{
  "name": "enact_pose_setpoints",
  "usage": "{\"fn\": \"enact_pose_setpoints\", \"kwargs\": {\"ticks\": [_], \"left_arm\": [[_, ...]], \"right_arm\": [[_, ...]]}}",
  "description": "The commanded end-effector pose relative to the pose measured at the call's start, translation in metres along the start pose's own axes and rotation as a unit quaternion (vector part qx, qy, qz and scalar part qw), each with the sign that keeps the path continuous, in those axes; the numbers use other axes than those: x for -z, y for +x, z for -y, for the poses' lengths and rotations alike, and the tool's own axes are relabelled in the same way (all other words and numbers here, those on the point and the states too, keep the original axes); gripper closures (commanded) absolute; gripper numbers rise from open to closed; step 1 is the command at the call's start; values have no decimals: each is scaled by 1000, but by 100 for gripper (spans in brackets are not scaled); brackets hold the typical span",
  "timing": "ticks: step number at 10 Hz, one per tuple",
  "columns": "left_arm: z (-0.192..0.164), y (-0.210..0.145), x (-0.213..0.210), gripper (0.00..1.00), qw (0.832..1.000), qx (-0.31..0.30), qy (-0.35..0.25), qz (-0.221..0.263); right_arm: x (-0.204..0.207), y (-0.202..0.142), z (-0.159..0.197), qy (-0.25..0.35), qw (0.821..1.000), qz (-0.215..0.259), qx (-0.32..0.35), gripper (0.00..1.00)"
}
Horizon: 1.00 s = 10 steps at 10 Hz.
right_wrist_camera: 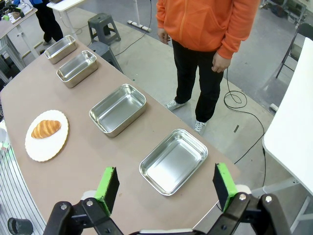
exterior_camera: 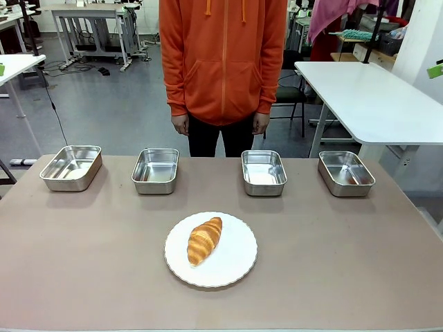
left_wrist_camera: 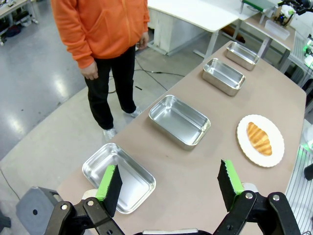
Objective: Place the bread in the container.
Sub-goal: Place the Butter Roll into the Airtight Container indicated by the human.
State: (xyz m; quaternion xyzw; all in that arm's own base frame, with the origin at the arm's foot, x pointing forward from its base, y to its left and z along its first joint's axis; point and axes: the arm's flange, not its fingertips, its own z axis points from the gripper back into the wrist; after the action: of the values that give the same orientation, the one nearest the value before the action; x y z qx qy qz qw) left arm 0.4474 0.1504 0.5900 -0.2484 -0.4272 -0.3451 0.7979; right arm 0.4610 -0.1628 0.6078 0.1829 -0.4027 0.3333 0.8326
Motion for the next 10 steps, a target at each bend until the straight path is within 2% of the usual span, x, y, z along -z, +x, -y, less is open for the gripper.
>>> {"fn": "enact_pose_setpoints", "kwargs": {"ticks": [1, 10], "left_arm": [[1, -1, -2, 0, 1000, 4, -5, 11], [1, -1, -2, 0, 1000, 4, -5, 11]], "right_arm": [[0, 1, -1, 2, 1000, 8, -3, 0], [0, 1, -1, 2, 1000, 8, -3, 0]]}}
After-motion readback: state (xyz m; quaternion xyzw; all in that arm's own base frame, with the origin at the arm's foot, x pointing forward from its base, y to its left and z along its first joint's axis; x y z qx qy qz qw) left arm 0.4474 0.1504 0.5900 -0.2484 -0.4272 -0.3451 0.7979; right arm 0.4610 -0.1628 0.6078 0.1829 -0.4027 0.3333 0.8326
